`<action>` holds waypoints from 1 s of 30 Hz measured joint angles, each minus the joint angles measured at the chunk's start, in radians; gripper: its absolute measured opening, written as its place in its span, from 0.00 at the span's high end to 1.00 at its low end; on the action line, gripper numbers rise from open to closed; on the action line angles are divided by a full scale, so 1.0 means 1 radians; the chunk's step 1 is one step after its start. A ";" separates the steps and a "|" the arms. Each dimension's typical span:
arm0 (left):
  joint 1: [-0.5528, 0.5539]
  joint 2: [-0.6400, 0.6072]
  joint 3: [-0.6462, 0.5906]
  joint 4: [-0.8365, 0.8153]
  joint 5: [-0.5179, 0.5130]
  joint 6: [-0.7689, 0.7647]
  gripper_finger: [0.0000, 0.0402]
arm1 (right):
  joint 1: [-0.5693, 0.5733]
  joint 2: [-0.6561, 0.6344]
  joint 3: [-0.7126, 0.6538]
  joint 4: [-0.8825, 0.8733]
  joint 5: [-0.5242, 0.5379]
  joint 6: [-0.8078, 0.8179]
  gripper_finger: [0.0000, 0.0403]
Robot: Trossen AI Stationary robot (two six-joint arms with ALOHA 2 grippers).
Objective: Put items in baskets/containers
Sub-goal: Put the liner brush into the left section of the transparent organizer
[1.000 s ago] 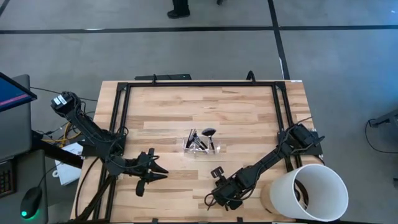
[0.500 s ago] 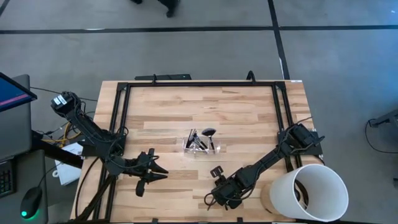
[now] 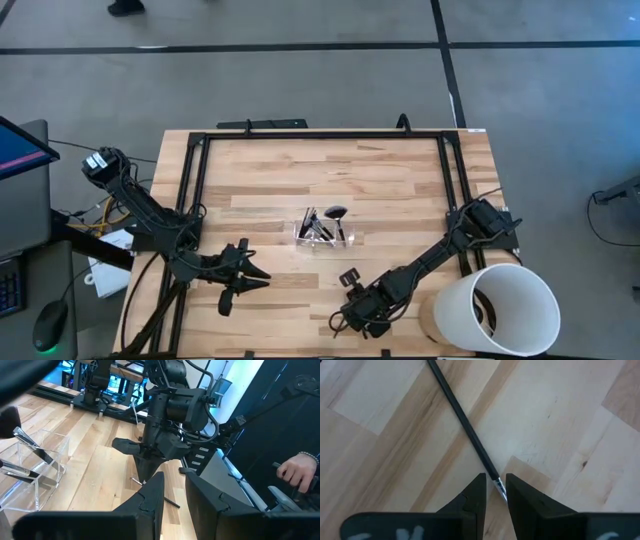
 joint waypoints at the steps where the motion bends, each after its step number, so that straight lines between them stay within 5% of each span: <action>1: 0.000 0.000 0.000 0.000 0.000 0.000 0.81 | 0.000 0.000 0.000 0.000 0.000 0.000 0.84; 30: 0.000 0.000 0.000 0.001 0.000 0.000 0.81 | -0.010 0.000 -0.040 0.037 0.026 0.003 0.84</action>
